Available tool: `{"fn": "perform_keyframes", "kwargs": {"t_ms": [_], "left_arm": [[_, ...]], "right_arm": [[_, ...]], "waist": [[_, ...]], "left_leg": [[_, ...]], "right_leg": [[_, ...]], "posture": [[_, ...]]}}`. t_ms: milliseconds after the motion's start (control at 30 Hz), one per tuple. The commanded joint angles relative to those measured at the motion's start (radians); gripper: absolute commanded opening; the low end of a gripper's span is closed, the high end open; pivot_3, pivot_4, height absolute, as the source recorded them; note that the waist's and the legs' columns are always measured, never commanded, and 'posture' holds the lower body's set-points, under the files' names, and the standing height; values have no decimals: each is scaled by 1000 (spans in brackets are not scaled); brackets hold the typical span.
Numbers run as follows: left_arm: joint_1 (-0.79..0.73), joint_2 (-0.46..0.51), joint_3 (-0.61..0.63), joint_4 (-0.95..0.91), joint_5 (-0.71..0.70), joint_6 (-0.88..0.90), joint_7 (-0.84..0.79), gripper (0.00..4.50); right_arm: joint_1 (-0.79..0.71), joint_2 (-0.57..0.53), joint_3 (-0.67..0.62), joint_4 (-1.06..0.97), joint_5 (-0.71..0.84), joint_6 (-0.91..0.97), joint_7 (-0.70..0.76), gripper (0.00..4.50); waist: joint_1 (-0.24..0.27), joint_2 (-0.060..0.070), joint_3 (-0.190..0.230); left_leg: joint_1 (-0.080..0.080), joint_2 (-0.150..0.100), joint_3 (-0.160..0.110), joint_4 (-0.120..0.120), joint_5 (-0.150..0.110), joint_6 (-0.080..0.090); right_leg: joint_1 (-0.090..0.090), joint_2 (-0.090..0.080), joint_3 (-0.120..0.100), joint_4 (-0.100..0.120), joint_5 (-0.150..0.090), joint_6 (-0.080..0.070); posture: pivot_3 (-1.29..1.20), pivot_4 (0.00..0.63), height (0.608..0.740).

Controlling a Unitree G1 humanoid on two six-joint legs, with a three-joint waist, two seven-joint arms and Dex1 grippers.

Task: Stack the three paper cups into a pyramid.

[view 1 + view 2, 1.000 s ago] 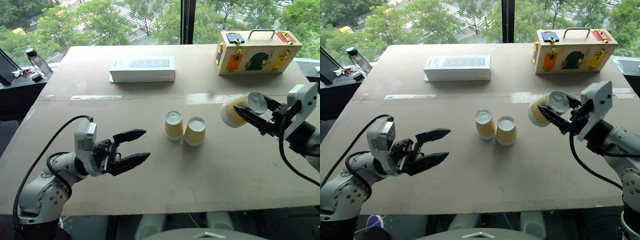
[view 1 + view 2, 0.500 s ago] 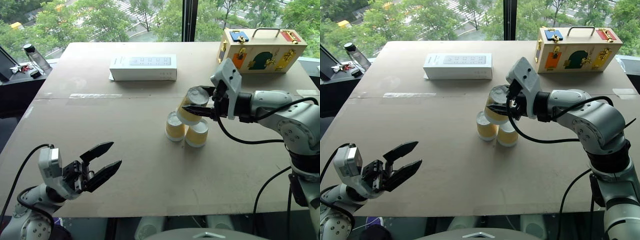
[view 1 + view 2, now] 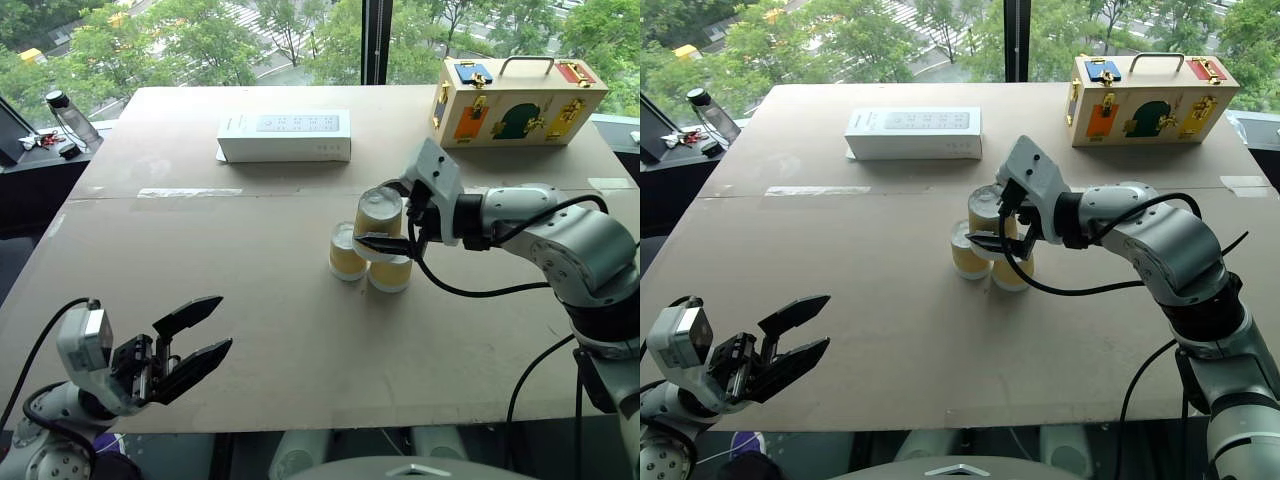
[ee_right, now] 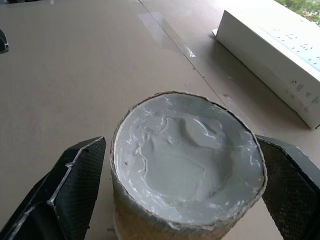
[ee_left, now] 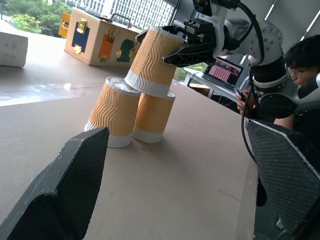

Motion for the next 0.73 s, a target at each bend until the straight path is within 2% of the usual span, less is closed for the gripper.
{"fn": "perform_keyframes", "kwargs": {"t_ms": [33, 200, 267, 433, 533, 600, 733], "left_arm": [[1, -4, 34, -9, -46, -11, -23, 4500], [-10, -8, 35, 14, -41, -12, -23, 4500], [-17, -8, 31, 28, -32, -10, -14, 4500], [-34, 1, 21, 72, 21, 7, 61, 4500], [-46, 26, -13, 93, 108, 28, 163, 4500], [-70, 36, -42, 95, 155, 30, 209, 4500], [-117, 51, -135, 54, 232, 53, 281, 4500]], "right_arm": [[18, -15, -118, -67, 44, -39, 30, 4416], [172, -72, -311, -163, 112, -153, 107, 4416], [300, -97, -408, -193, 119, -218, 140, 4416], [713, -130, -645, -217, 83, -406, 264, 4416], [983, -116, -791, -186, 68, -493, 355, 4416], [1103, -102, -839, -156, 43, -556, 390, 4416], [1204, -71, -829, -135, 5, -635, 382, 4416]], "waist": [[0, 0, 0], [8, 0, 0], [5, 0, 0], [14, -1, -1], [16, 0, -1], [18, 0, -2], [14, 0, -2]], "left_leg": [[0, 0, 0, 0, 0, 0], [-1, 0, 0, 0, 0, 0], [-1, 0, 1, 0, 0, 0], [0, 0, 2, 0, 0, 0], [1, 0, 3, 0, 0, 0], [2, 0, 3, 1, 0, 0], [8, 1, 4, 1, 0, 0]], "right_leg": [[0, 0, 0, 0, 0, 0], [1, 0, -1, -2, 0, 0], [1, 0, -1, -2, 0, 0], [2, 0, -2, -2, 0, 0], [2, 0, -1, 0, 0, 0], [3, 0, 0, 0, 0, 1], [7, 0, 2, 2, -2, 0]], "posture": [[0, 150, 740], [0, 150, 740], [0, 150, 740], [0, 150, 740], [0, 150, 740], [0, 150, 740], [0, 150, 740]]}}
